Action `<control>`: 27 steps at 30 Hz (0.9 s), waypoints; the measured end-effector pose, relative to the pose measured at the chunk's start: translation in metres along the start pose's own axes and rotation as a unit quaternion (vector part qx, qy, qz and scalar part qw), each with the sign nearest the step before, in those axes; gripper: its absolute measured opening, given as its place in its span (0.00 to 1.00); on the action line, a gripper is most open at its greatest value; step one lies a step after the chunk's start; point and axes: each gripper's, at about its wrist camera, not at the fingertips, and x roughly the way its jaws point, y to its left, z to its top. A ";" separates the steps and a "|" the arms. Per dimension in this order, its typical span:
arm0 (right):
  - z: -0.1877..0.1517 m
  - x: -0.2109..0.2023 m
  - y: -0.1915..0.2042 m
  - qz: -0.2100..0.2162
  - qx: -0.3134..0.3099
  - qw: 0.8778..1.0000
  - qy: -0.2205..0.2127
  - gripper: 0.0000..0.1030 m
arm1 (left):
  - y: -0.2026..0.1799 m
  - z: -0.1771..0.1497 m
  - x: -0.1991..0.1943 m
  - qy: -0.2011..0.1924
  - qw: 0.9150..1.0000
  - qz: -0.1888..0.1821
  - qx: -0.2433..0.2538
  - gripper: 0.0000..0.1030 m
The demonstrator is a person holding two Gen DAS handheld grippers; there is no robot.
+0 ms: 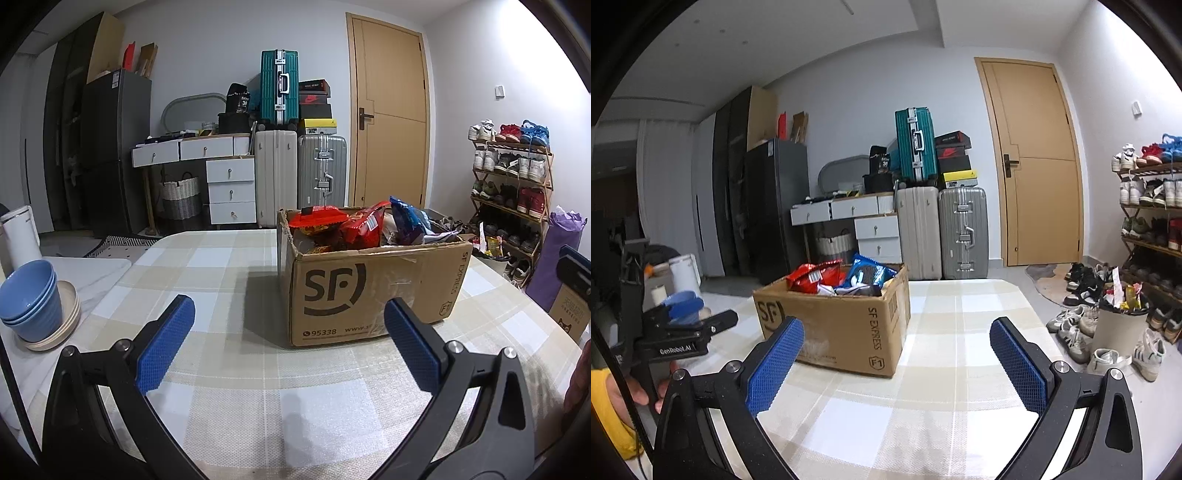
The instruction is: Organize snacks
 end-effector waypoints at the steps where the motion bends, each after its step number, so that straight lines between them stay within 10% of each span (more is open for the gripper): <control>1: 0.001 0.000 -0.001 0.000 0.003 1.000 0.000 1.00 | 0.000 -0.001 0.001 0.001 1.000 0.000 -0.001 0.99; 27: 0.001 -0.003 -0.008 0.011 0.023 1.000 -0.002 1.00 | 0.002 -0.001 -0.013 0.011 1.000 0.008 -0.010 0.99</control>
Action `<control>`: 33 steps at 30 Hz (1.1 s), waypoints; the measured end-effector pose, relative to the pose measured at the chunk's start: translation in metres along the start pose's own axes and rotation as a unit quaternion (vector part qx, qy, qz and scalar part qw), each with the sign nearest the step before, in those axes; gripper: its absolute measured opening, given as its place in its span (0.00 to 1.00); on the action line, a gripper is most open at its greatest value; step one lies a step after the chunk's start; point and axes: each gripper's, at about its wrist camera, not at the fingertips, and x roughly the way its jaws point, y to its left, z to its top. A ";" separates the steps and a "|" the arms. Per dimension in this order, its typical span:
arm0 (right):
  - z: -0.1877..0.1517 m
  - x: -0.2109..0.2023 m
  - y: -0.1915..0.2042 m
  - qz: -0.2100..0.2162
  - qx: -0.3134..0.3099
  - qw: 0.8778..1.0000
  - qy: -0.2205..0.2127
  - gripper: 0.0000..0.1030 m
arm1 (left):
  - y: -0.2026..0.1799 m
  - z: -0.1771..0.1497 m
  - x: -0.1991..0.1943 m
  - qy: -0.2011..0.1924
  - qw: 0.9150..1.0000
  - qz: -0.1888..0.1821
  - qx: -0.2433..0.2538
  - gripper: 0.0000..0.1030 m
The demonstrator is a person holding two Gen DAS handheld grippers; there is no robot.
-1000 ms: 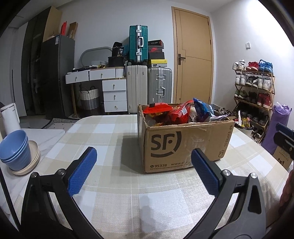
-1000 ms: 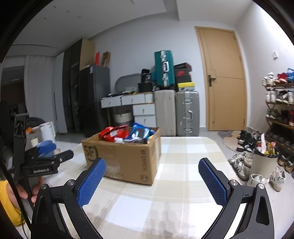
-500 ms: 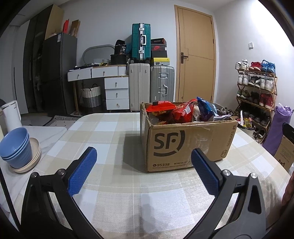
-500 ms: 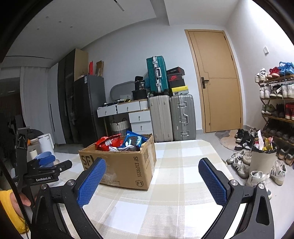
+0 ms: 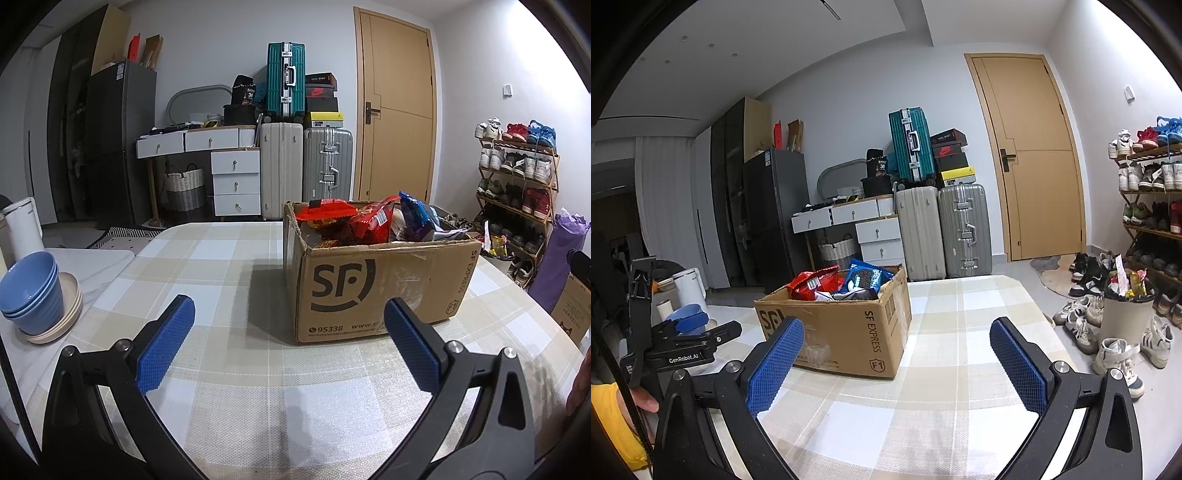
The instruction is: Organize snacks
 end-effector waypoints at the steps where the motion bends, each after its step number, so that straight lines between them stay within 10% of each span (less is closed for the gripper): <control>1: 0.000 0.000 0.000 -0.001 0.000 1.000 0.000 1.00 | 0.000 0.001 -0.001 0.000 1.000 0.000 0.001 0.99; 33: -0.002 0.001 0.000 0.001 -0.002 1.000 0.005 1.00 | 0.000 -0.001 -0.005 -0.003 1.000 -0.008 -0.008 0.99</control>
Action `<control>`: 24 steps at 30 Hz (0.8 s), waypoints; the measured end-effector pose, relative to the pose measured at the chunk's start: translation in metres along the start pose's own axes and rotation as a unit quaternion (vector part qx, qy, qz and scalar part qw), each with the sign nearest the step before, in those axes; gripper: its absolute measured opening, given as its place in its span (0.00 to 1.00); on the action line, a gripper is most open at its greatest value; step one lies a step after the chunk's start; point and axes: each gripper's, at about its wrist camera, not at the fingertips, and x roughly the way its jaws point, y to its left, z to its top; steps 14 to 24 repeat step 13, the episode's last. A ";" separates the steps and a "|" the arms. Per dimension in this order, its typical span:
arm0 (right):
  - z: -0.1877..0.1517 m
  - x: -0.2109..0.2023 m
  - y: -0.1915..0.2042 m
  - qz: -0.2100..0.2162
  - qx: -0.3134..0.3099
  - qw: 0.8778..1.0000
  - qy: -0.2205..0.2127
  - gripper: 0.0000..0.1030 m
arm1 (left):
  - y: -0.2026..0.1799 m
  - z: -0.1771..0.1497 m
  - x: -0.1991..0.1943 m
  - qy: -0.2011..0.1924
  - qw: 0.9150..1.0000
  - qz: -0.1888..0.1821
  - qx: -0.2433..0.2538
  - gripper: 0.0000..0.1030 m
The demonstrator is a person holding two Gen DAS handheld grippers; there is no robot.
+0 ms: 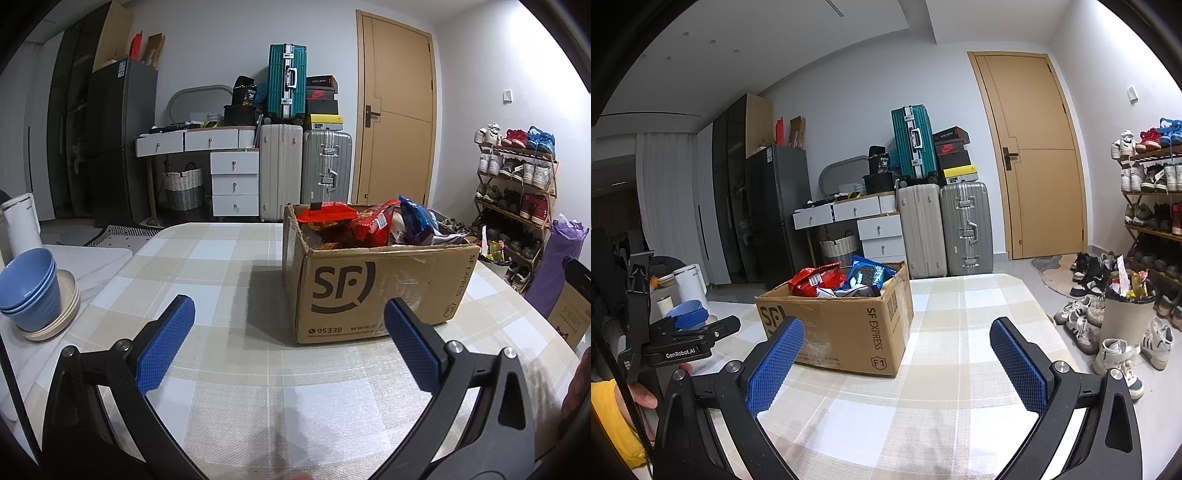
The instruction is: Organize snacks
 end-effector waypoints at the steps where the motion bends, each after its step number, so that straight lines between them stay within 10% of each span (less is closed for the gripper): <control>1: 0.000 0.000 0.000 0.000 0.000 1.000 0.000 1.00 | -0.001 0.000 0.000 0.000 1.000 -0.001 0.001 0.99; 24: 0.001 0.000 0.000 0.000 0.000 1.000 0.000 1.00 | 0.007 0.000 -0.011 -0.033 0.999 0.016 -0.021 0.99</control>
